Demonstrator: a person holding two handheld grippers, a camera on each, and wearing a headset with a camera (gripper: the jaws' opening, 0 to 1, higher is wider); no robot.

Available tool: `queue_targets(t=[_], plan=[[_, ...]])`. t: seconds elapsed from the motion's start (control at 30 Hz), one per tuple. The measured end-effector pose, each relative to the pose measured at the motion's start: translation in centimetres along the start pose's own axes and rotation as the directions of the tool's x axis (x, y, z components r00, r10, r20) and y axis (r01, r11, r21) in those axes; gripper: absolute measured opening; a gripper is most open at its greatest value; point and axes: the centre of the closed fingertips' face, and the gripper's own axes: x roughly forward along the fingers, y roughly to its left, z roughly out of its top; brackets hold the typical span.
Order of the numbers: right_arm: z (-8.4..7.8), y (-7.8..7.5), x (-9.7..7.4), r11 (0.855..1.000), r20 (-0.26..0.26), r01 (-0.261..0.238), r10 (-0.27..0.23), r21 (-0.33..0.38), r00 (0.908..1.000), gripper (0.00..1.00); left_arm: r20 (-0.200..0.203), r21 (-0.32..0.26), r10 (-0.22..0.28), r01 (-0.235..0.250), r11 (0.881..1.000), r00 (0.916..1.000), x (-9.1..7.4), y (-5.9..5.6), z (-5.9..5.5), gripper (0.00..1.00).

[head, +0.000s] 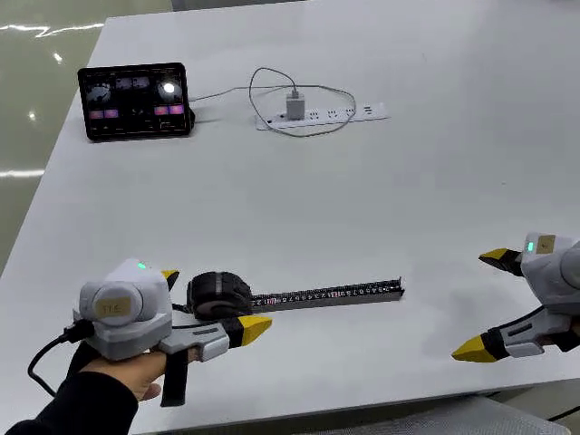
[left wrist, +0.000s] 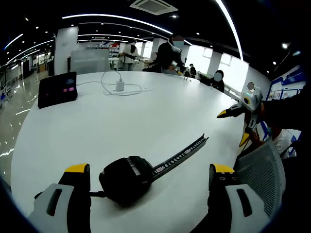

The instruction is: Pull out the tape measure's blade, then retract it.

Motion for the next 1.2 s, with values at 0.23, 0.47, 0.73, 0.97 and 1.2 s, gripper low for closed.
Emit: queue_targets(t=[0.23, 0.47, 0.73, 0.97, 1.2], plan=[[1.5, -0.8, 0.6, 0.997, -0.025, -0.025, 0.023, -0.073, 0.9994, 0.99, 0.025, -0.024, 0.094, -0.093, 0.995, 0.9953, 1.0, 0.5, 0.2, 0.99], [2.4, -1.1, 1.5, 0.988, -0.057, -0.065, 0.057, -0.142, 0.9967, 0.99, 0.035, -0.065, 0.109, -0.106, 0.992, 0.9934, 1.5, 0.7, -0.2, 0.99], [3.1, -1.0, 3.3, 0.974, -0.097, -0.114, 0.097, -0.194, 0.9906, 0.99, 0.095, -0.060, 0.266, -0.261, 0.964, 0.9594, 1.8, 2.7, -0.9, 0.99], [3.4, -1.5, 4.9, 0.962, -0.121, -0.150, 0.125, -0.228, 0.9847, 0.99, 0.095, -0.116, 0.318, -0.307, 0.945, 0.9432, 2.5, 4.0, -2.2, 0.99], [3.4, -2.1, 6.3, 0.955, -0.138, -0.171, 0.141, -0.240, 0.9803, 0.99, 0.132, -0.140, 0.365, -0.348, 0.927, 0.9215, 3.1, 5.0, -1.7, 0.99]])
